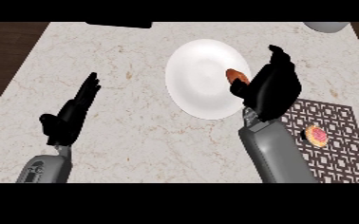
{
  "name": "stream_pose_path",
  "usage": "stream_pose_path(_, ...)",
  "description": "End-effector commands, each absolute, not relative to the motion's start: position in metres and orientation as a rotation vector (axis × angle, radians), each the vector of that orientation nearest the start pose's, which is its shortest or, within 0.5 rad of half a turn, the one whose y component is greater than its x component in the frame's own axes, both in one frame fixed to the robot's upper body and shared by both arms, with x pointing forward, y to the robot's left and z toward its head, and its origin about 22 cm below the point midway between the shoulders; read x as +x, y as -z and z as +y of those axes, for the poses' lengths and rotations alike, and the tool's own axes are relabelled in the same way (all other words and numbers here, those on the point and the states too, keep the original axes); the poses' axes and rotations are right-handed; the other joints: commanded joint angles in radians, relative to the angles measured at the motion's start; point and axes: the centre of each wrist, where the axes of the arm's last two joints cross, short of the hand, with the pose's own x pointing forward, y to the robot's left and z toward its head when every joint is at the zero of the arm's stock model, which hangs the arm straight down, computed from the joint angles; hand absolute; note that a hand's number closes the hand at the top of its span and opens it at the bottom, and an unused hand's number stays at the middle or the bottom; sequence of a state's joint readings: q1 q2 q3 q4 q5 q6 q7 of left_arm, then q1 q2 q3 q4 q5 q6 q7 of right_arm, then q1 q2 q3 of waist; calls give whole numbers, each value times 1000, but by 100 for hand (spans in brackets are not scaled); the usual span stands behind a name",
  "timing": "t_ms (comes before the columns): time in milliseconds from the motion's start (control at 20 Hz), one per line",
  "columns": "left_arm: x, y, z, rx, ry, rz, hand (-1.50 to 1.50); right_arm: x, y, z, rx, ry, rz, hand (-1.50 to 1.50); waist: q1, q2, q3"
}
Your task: Pick the sweet potato from the placemat and place it in the plate
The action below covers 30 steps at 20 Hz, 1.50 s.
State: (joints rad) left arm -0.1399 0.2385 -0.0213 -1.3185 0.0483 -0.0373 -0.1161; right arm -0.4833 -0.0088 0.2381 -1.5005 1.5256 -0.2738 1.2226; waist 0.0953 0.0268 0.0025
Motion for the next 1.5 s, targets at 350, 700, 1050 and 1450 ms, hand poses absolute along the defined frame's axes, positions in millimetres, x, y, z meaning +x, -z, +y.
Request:
stream_pose_path(350,271,18,283,105,193,-1533,0,340,-121,-131,-1344,462,-1228,-150,-17,-11,1)
stream_pose_path(700,272,15,287,122,177,-1530,0,314,-106,-146,-1204,664,-1373,-150,-57,-24,2)
stream_pose_path(1050,254,21,310,159,139,-1510,0,242,-51,-142,-1169,630,-1410,-150,-90,-38,-1)
stream_pose_path(1450,249,29,310,161,139,-1513,0,173,9,-123,-1123,566,-1442,-150,-103,-28,-2)
